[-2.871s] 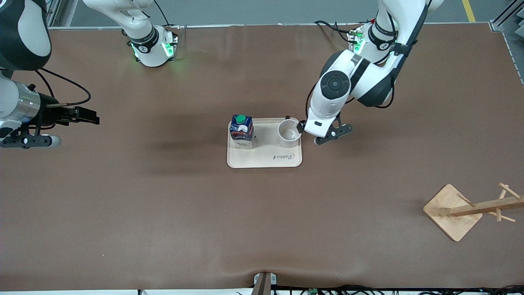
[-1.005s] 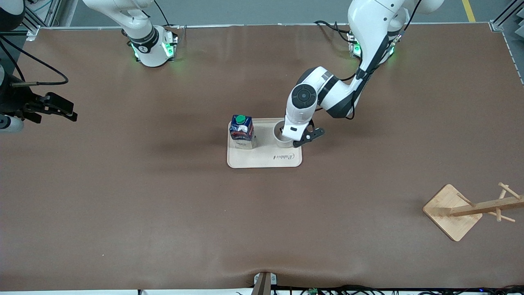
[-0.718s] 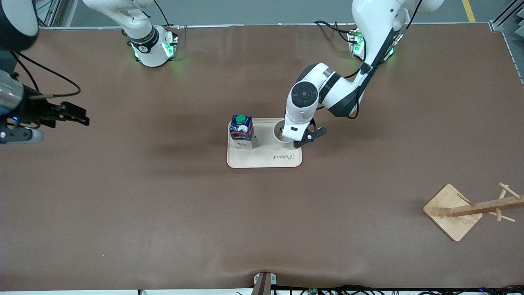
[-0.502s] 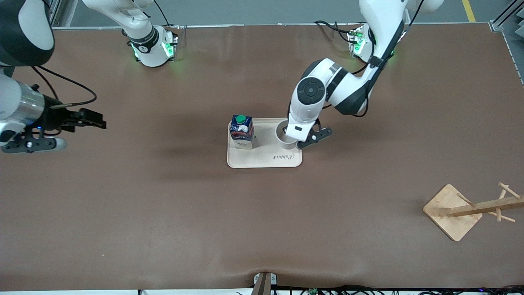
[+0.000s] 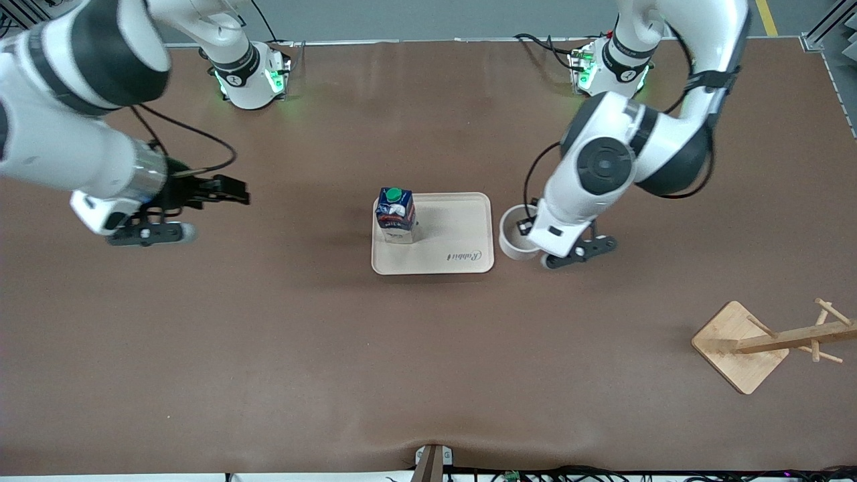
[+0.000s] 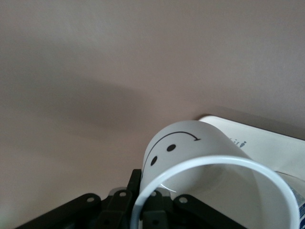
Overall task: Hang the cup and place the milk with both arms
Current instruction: 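Carry the mug toward the wooden stand while the right gripper grasps the milk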
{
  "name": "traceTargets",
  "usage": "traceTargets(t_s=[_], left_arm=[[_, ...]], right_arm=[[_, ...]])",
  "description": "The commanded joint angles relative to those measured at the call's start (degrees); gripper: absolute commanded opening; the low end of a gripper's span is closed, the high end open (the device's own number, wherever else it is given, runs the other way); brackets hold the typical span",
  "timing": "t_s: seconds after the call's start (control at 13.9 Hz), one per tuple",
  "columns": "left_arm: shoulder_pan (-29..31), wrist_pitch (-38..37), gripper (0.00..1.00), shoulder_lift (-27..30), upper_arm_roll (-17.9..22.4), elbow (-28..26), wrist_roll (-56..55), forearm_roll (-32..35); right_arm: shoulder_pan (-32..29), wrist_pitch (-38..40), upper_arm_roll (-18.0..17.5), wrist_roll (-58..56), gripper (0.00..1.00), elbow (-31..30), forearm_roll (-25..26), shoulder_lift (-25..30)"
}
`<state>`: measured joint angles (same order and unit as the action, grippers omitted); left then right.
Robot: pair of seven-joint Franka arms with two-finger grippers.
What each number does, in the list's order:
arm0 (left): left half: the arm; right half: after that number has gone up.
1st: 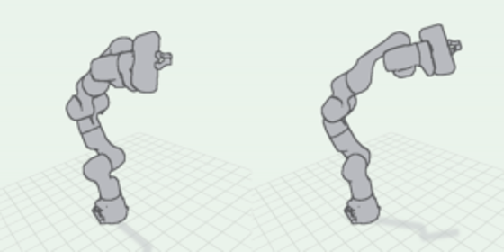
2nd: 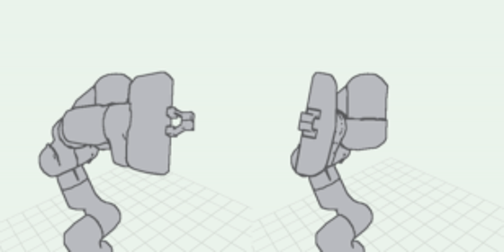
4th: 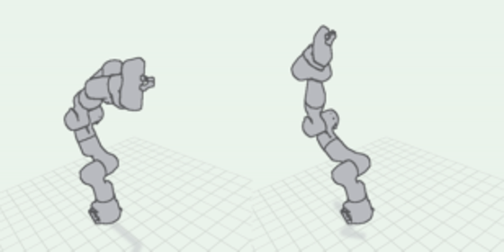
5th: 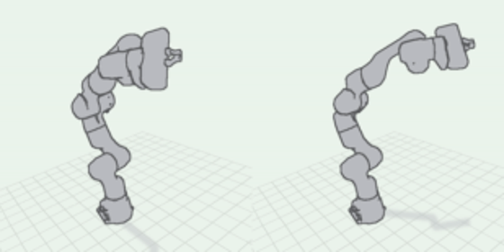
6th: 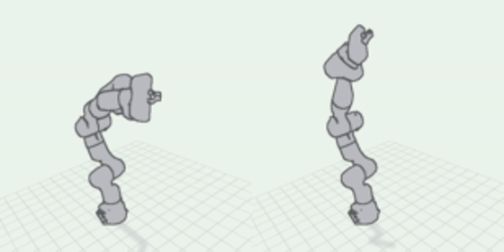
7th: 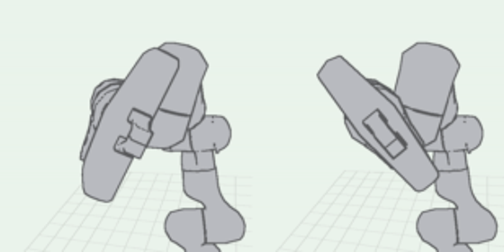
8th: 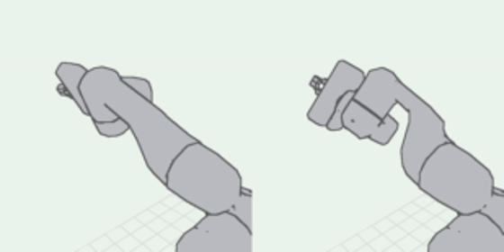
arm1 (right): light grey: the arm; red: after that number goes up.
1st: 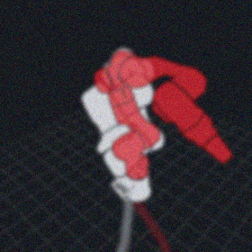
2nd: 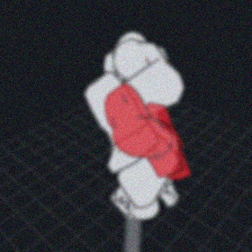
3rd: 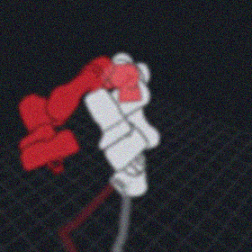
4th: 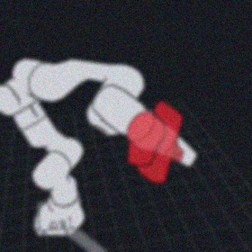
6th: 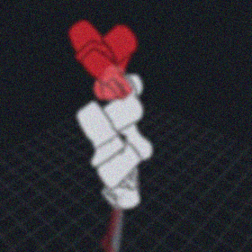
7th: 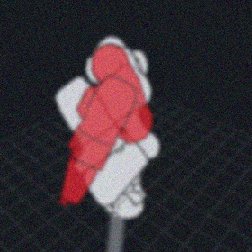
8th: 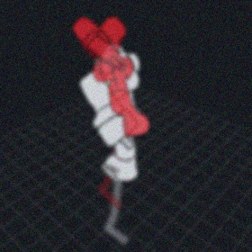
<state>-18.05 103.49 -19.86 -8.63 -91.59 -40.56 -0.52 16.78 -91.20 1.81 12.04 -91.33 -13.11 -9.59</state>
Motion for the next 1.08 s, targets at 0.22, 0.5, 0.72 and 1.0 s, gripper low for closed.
traceTargets(t_s=[0.22, 0.5, 0.72, 1.0], left_arm=[[8.37, -9.36, 0.00, -0.18, -0.25, 9.23, 17.59, 4.82], [14.00, -9.62, 0.00, -0.27, -0.08, 11.52, 31.92, 4.91], [17.33, -9.45, 0.00, -1.06, 0.36, 13.19, 34.67, 4.65], [19.45, -7.00, 0.00, -2.20, 2.20, 15.82, 39.33, 7.19]], right_arm=[[10.98, -8.09, 0.48, 19.66, 1.00, -2.98, -1.04, -0.85], [17.41, -15.66, 0.48, 25.21, 1.00, -2.54, -1.12, -4.81], [20.66, -16.81, 0.57, 26.54, 1.00, -0.88, -0.08, -8.24], [23.56, -20.85, 0.65, 28.12, 1.00, -1.13, 1.24, -11.14]])
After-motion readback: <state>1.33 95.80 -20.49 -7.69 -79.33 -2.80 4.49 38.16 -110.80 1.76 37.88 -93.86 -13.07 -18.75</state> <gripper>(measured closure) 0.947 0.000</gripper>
